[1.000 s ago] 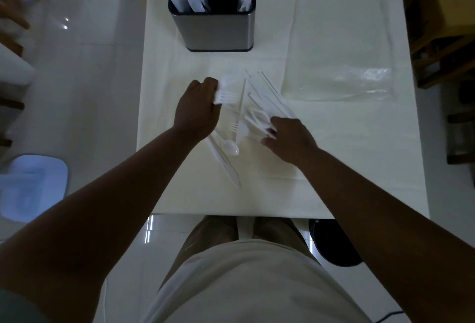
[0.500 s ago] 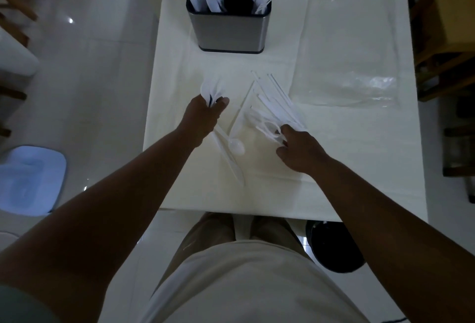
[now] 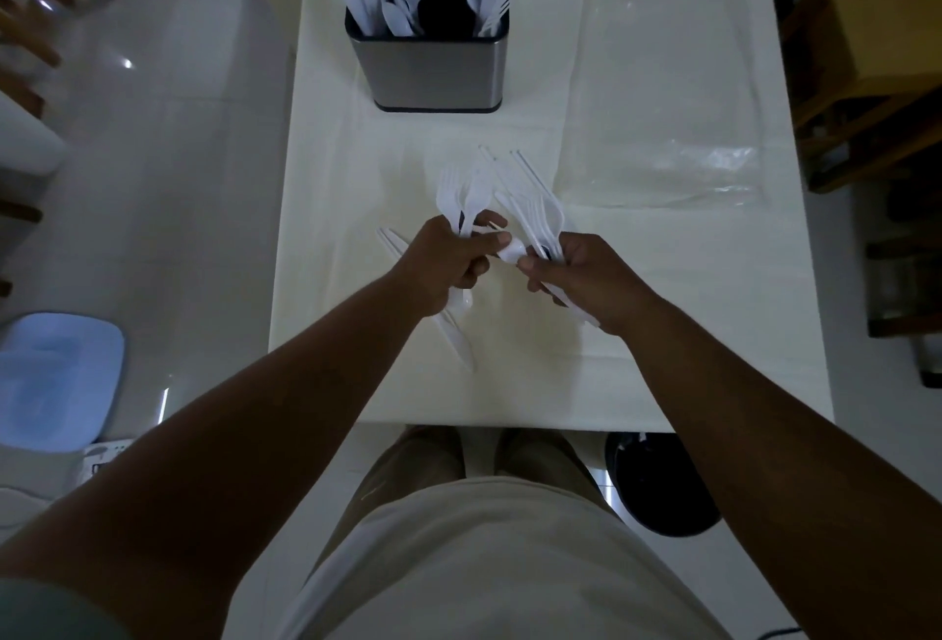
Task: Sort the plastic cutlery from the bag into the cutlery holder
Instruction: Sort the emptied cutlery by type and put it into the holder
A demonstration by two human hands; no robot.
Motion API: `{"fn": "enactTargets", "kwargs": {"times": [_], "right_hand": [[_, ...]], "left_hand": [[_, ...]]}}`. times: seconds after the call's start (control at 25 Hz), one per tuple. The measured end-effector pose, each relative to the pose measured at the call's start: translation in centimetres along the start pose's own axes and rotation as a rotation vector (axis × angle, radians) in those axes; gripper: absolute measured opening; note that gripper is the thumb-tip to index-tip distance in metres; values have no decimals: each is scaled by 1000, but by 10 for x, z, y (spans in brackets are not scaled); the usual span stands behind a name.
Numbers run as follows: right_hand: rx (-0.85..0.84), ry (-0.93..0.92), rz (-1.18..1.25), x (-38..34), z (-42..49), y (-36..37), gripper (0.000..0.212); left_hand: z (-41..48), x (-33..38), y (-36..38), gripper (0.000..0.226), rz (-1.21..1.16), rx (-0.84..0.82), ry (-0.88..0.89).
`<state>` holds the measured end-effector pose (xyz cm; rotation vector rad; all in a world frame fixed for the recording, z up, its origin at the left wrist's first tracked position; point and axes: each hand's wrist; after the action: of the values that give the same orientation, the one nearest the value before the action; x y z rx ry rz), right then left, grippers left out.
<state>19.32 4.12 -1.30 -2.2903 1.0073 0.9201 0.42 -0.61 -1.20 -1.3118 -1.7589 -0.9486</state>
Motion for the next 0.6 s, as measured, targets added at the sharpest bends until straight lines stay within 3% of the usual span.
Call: {"fn": "enactTargets", "kwargs": {"times": [0.04, 0.16, 0.32, 0.44, 0.56, 0.6], "right_hand": [[4, 20, 21, -1, 0, -1, 21], [40, 99, 214, 1, 4, -8, 21], [119, 165, 387, 6, 12, -19, 9], [235, 123, 260, 7, 13, -19, 16], [341, 38, 94, 5, 17, -18, 26], [354, 19, 78, 4, 19, -18, 40]], "left_hand": [[1, 2, -1, 3, -37, -3, -5], [5, 2, -14, 28, -153, 58, -30], [5, -4, -36, 35, -236, 156, -61], [4, -8, -36, 21, -251, 133, -80], [3, -9, -32, 34, -248, 72, -112], [4, -9, -32, 35, -256, 62, -135]]}}
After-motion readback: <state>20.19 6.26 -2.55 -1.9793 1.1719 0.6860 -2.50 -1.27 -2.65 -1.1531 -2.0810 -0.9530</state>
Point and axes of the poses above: each hand's wrist, its own z-axis towards the middle knuckle, its own y-axis out of the palm, x = y × z, and after that the axes turned 9 degrees about y, right-handed
